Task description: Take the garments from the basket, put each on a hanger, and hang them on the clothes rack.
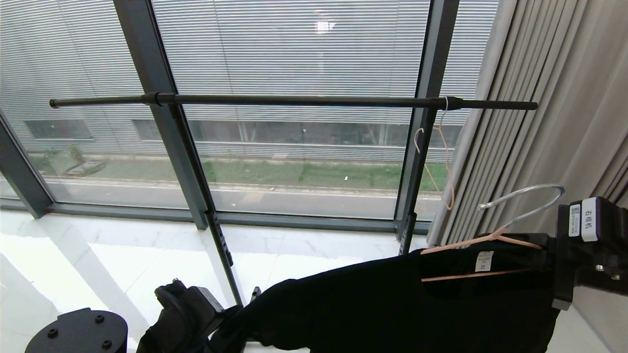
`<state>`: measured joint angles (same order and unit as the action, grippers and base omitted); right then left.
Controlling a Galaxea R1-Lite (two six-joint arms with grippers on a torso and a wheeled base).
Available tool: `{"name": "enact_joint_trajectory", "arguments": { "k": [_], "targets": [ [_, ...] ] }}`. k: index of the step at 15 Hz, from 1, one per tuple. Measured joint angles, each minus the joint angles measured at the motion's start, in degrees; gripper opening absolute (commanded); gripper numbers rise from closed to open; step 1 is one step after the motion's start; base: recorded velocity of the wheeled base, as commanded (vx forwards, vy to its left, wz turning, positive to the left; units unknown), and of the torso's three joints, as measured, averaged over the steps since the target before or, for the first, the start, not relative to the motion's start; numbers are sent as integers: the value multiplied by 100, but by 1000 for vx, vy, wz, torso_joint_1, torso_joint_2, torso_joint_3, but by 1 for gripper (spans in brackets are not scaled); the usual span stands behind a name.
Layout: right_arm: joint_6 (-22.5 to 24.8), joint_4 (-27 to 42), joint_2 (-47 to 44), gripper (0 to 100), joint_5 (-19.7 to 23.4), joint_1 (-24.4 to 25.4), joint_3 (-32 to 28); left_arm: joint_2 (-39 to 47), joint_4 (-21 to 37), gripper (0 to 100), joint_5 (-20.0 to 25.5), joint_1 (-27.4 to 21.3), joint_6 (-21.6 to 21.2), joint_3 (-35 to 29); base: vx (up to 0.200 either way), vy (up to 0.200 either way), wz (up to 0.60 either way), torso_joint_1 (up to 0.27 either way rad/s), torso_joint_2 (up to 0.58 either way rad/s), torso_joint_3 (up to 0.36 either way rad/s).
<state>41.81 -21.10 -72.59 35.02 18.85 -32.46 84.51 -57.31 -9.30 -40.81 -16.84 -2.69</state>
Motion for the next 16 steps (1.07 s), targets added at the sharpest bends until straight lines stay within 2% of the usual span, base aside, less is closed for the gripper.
{"name": "enact_joint_trajectory", "arguments": {
  "k": [4, 8, 9, 12, 15, 16],
  "targets": [
    [-210, 6, 33, 0, -106, 11, 6, -13, -2, 100, -310, -28, 63, -199, 0, 0, 0, 0, 0, 0],
    [-801, 129, 52, 0, -678, 13, 2, -74, -6, 100, -1178, 124, 230, -295, 0, 0, 0, 0, 0, 0],
    [-895, 336, 66, 0, -884, 13, 0, -101, -2, 100, -1312, 239, 269, -323, 0, 0, 0, 0, 0, 0],
    [-1445, 1596, 204, 0, -2011, 44, -4, -228, -6, 100, -1519, 957, 466, -391, 0, 0, 0, 0, 0, 0],
    [-2227, 1837, 335, 0, -3040, 336, -35, -396, -4, 100, -1590, 1852, 494, -518, 0, 0, 0, 0, 0, 0],
    [-2515, 1864, 355, 0, -3223, 480, -44, -452, -4, 100, -1593, 2024, 490, -581, 0, 0, 0, 0, 0, 0]
  ]
}}
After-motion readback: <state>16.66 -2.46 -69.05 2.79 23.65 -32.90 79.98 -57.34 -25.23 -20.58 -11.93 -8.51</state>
